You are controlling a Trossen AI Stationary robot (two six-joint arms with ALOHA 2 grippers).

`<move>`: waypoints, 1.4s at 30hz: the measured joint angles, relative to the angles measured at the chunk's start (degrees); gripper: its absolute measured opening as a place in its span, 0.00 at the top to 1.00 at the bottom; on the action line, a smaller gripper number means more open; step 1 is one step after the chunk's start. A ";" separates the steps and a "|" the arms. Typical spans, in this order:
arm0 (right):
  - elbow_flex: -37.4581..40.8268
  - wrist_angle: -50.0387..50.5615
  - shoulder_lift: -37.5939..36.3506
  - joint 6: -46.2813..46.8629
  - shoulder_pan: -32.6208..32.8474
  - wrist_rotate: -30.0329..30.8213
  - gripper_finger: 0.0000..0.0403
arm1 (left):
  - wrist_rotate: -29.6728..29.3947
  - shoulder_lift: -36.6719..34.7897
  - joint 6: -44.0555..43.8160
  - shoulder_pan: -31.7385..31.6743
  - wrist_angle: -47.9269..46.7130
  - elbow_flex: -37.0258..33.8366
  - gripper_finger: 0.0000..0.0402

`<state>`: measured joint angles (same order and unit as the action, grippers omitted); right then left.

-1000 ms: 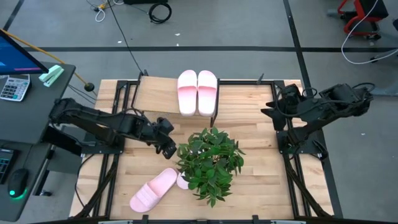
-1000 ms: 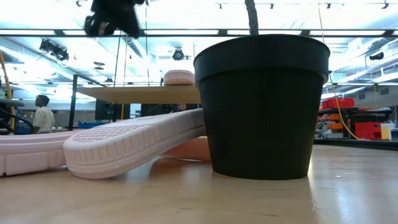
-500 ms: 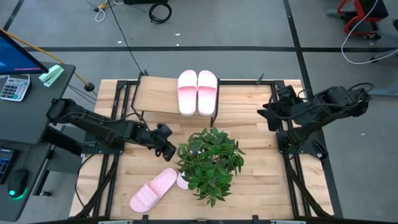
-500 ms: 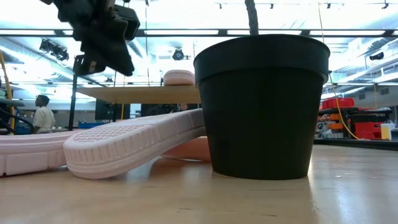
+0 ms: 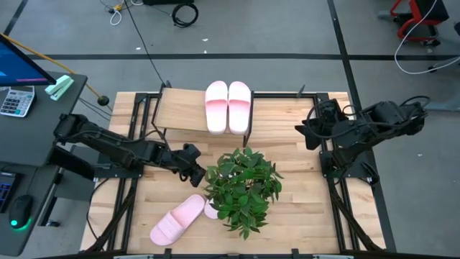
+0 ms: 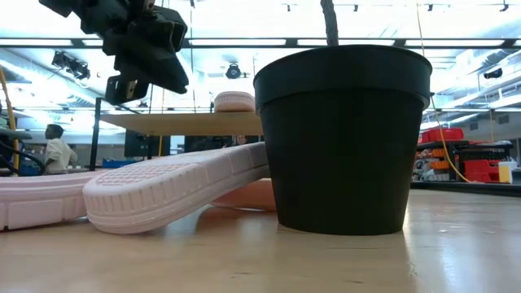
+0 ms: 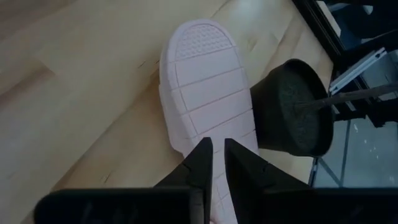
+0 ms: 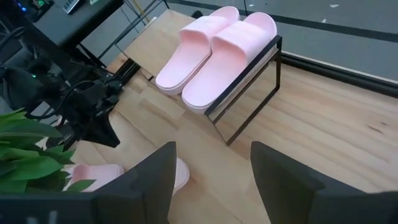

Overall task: Pick and place slides into the shelf
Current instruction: Put the pink slide on the shelf

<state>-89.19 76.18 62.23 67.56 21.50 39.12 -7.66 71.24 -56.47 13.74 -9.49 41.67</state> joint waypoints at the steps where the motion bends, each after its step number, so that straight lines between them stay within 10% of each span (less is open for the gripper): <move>1: 0.00 0.00 0.15 0.20 0.00 0.07 0.47 | -0.03 0.00 0.41 -0.01 0.18 0.00 0.88; 42: 0.00 -2.45 2.26 1.85 0.00 -0.18 0.47 | 12.23 22.58 -6.41 -0.75 17.77 0.07 0.51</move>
<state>-89.19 73.73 64.49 69.41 21.50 38.94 4.57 93.82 -62.89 12.99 8.28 41.74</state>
